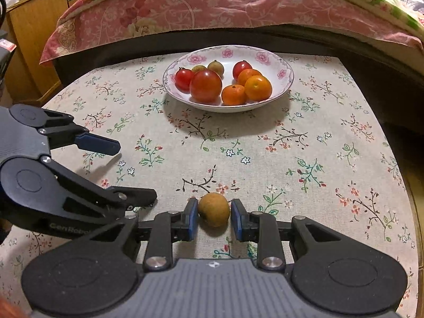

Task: Organize fruits
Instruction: 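Lower the brown fruit into the white bowl and open the right gripper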

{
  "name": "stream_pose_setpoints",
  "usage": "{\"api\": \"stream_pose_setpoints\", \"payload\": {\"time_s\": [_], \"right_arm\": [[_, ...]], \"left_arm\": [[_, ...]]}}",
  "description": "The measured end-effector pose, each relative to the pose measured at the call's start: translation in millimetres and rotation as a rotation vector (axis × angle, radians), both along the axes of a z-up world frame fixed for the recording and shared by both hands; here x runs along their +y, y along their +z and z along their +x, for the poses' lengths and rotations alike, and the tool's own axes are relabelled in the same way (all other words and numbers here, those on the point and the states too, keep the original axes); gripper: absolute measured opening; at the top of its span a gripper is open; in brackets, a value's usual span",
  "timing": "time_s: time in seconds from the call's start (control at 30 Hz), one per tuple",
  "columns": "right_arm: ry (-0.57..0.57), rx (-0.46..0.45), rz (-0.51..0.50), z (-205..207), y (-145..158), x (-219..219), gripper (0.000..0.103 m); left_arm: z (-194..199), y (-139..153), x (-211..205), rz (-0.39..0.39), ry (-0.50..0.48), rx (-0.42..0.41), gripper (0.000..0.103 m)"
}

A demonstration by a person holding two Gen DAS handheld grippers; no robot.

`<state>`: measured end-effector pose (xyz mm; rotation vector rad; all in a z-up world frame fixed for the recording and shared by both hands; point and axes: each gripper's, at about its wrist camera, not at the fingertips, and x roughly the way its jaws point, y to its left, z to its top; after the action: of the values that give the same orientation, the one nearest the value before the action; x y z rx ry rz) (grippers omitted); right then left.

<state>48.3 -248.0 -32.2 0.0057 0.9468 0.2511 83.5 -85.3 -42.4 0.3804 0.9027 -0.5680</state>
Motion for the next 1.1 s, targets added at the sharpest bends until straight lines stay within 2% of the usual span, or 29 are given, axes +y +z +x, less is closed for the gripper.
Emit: {"api": "stream_pose_setpoints", "payload": {"time_s": [0.17,0.23,0.33,0.4,0.53,0.73,0.83,1.0,1.1], "right_arm": [[0.005,0.005,-0.054,-3.5,0.2,7.0,0.027],[0.008,0.009,-0.059,-4.2,0.3,7.9,0.027],[-0.029,0.015,-0.054,0.9,1.1,10.7,0.027],[-0.039,0.013,-0.059,4.0,1.8,14.8,0.027],[-0.040,0.012,-0.079,6.9,1.5,24.0,0.027],[-0.056,0.018,-0.022,9.5,8.1,25.3,0.027],[-0.075,-0.005,0.005,12.4,17.2,19.2,0.027],[-0.098,-0.035,0.051,12.5,25.3,2.5,0.027],[-0.120,-0.031,0.073,12.1,24.8,-8.6,0.027]], "left_arm": [[0.0,-0.3,1.4,-0.008,0.010,0.006,0.080],[-1.9,0.7,0.6,-0.018,0.005,0.012,0.069],[-7.3,3.0,-4.2,-0.007,-0.022,0.000,0.058],[-9.2,3.5,-5.0,0.008,-0.020,-0.017,0.054],[-3.0,3.1,5.0,-0.018,0.094,0.037,0.054],[-5.4,13.2,-0.1,0.056,0.169,0.021,0.043],[-3.1,23.8,-2.6,0.061,0.199,0.013,0.043],[-3.3,39.9,-18.7,0.088,0.171,-0.043,0.043],[-4.9,40.5,-27.5,0.075,0.156,-0.056,0.042]]}}
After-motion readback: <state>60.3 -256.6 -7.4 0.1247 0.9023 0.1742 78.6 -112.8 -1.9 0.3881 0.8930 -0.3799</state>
